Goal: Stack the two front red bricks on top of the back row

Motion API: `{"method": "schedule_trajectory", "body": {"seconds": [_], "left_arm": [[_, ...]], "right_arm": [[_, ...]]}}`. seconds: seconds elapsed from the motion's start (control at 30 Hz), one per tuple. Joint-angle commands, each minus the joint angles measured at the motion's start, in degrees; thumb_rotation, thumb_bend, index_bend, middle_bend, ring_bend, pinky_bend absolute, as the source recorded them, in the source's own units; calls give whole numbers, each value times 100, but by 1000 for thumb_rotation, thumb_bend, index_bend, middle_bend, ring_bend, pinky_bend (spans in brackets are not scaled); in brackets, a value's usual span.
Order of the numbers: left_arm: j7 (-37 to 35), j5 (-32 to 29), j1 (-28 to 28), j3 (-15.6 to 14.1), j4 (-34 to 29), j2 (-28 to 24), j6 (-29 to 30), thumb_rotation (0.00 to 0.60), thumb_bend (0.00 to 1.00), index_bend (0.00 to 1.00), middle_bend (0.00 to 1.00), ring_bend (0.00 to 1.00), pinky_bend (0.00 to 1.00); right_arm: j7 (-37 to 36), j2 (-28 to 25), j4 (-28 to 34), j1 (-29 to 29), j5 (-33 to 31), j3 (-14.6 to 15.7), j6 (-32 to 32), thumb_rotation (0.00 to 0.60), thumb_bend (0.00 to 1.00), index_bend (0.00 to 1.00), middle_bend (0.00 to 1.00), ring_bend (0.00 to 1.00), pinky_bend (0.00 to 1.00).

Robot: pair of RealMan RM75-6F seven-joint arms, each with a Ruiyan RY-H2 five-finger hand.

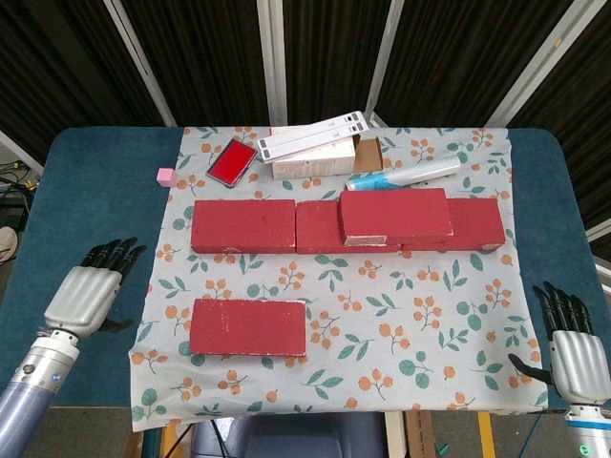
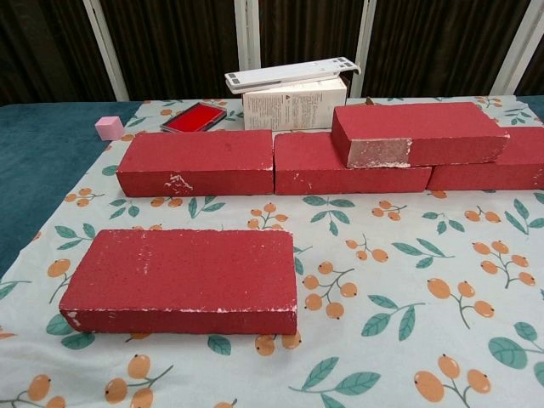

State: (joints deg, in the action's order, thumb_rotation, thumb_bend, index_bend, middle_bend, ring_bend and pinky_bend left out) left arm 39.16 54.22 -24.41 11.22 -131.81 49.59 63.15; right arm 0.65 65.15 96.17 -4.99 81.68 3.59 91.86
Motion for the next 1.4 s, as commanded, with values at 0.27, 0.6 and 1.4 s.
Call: {"method": "schedule_trajectory", "body": {"seconds": [0.27, 0.6, 1.4], "left_arm": [[1194, -2130, -1597, 10, -318, 686, -184, 600, 0, 0, 0, 0, 85], [1770, -3116, -2329, -216, -297, 1677, 568, 600, 0, 0, 0, 0, 90], [2213, -3399, -3094, -450, 320, 3346, 1579, 600, 0, 0, 0, 0, 91]], "right_arm": [[2, -18, 11, 57, -13, -111, -102, 600, 153, 0, 0, 0, 0], [-6, -27, -16, 84, 28, -191, -222, 600, 152, 0, 0, 0, 0], [-173, -61, -33, 207, 66, -376, -294, 600, 153, 0, 0, 0, 0]]}}
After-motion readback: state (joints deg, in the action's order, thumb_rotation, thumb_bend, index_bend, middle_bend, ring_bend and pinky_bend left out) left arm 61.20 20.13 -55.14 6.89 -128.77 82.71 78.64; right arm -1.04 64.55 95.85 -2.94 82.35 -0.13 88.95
